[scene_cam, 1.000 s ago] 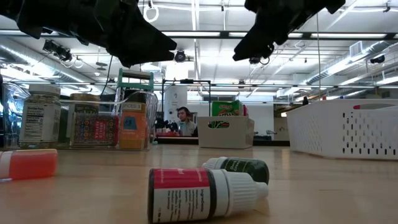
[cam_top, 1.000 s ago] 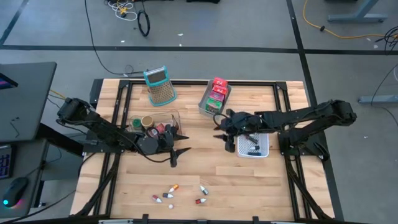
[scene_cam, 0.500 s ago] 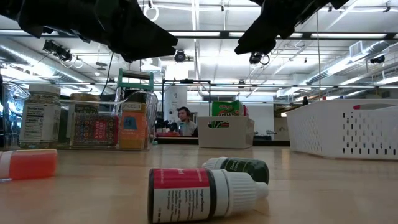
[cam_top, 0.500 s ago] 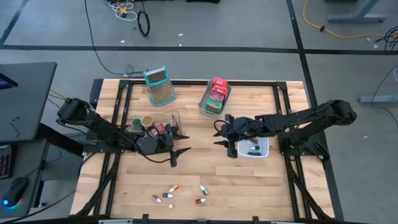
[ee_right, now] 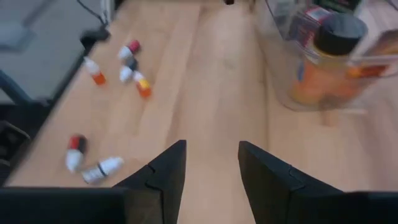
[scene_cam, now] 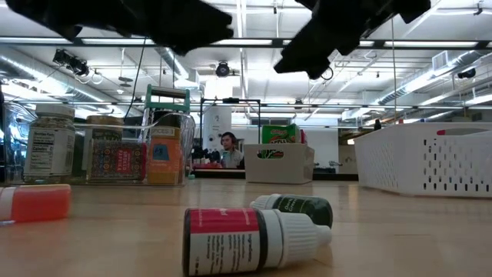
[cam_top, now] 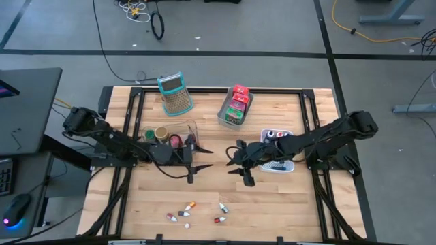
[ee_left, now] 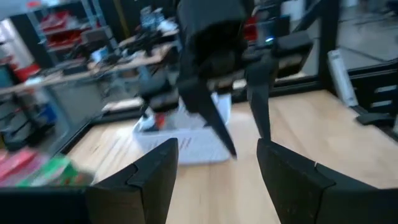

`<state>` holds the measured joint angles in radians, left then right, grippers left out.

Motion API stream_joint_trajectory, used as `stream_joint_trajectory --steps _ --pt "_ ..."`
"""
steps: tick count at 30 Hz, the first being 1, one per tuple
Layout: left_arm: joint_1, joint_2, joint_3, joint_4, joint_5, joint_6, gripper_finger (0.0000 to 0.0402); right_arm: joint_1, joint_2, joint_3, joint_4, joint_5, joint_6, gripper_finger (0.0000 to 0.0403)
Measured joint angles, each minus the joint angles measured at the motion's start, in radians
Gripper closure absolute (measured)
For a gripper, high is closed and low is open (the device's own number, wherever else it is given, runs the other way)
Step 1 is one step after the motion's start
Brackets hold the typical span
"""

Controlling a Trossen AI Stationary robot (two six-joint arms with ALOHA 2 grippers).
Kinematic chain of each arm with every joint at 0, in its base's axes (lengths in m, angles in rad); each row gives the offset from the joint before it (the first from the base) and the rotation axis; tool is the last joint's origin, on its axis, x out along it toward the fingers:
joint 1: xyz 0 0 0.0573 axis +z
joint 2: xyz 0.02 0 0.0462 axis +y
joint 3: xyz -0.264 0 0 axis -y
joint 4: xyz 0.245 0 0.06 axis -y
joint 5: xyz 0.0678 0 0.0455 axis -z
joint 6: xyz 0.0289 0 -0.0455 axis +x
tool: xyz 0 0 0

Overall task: Pick & Place Kitchen Items
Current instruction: Put the green food coloring bottle into the white bin

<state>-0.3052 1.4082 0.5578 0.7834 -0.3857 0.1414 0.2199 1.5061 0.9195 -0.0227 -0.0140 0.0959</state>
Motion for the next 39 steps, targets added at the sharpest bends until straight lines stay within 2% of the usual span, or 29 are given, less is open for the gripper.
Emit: stream_joint_trajectory --steps 3,6,10,15,19,24,27,31,39 --pt "0.016 0.0 0.03 0.001 0.058 0.059 0.0174 0.03 0.023 0.0 0.039 -0.009 0.022 0.0245" --pt "0.026 0.0 0.048 -0.008 0.064 0.108 0.0174 0.089 0.058 0.0 0.064 0.036 0.078 0.0245" --pt "0.04 0.0 0.052 -0.008 0.061 0.143 0.0174 0.174 0.136 0.0 0.244 0.079 0.186 0.0245" --pt "0.05 0.0 0.052 -0.01 0.04 0.07 0.0174 0.246 0.24 0.009 0.428 0.165 0.304 0.0245" --pt "0.05 0.0 0.052 -0.014 0.02 -0.008 0.0174 0.279 0.292 0.093 0.291 0.204 0.389 0.0245" --pt "0.05 0.0 0.051 -0.019 0.021 0.001 0.0174 0.306 0.334 0.326 -0.097 0.249 0.452 0.0245" --pt "0.05 0.0 0.051 -0.018 0.021 0.005 0.0174 0.32 0.372 0.444 -0.257 0.243 0.497 0.0245" --pt "0.05 0.0 0.051 -0.007 0.007 0.047 0.0174 0.328 0.426 0.503 -0.307 0.205 0.537 0.0245" --pt "0.05 -0.003 0.051 0.047 -0.131 0.326 0.0174 0.325 0.499 0.504 -0.303 0.134 0.628 0.0235"
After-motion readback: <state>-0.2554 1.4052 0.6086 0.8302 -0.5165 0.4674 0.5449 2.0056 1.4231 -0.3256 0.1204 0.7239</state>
